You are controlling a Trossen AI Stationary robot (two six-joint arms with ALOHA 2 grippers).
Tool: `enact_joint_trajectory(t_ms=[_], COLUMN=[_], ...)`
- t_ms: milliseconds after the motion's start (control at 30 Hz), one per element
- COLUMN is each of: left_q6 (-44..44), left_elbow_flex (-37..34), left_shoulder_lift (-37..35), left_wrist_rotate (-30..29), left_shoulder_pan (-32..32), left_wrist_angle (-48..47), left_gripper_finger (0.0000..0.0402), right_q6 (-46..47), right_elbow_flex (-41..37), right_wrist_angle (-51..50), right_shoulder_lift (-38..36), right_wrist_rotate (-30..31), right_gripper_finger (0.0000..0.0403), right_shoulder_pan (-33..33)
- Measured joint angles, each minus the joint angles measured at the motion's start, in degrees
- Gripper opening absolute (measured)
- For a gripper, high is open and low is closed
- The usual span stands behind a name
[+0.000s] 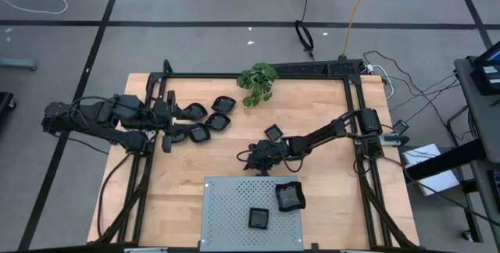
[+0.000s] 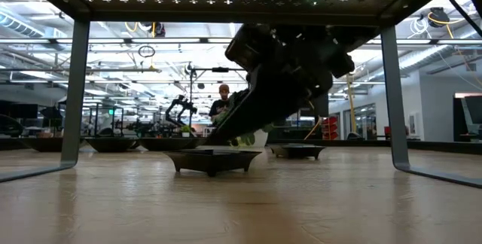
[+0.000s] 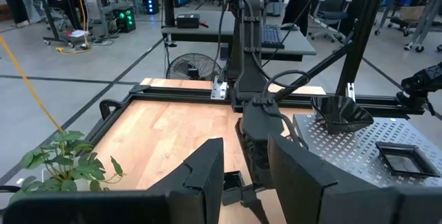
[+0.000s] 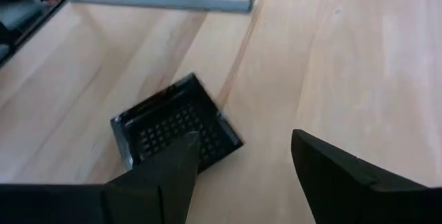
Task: Pick & Place Mini shaped plates
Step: Stack the square plate onto the stacked square plate on the shelf
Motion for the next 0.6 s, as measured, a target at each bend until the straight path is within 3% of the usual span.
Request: enact_joint_trajectory(t_ms=[333,500,600], left_q6=[0.00,0.00,0.00], left_elbow_flex=[0.00,0.00,0.00], left_shoulder_lift=[-0.02,-0.01,0.00], left_wrist_rotate=[0.00,0.00,0.00], left_shoulder_pan=[0.00,0.00,-0.02], left_wrist_angle=[-0.02,-0.01,-0.02], left_gripper_finger=[0.0120,0.0120,0.0120], right_q6=[-1.12,-1.73,-1.81], right_elbow_flex=[-0.02,-0.02,-0.02], right_wrist_angle=[-3.20,-3.50,-3.77], right_shoulder_lift=[0.03,0.02,0.02], right_wrist_rotate=[0.49,3.18,8.57], right_gripper_finger=[0.0222,0.0222,0.0222], right_shoulder_pan=[0.04,-0.11,-0.22])
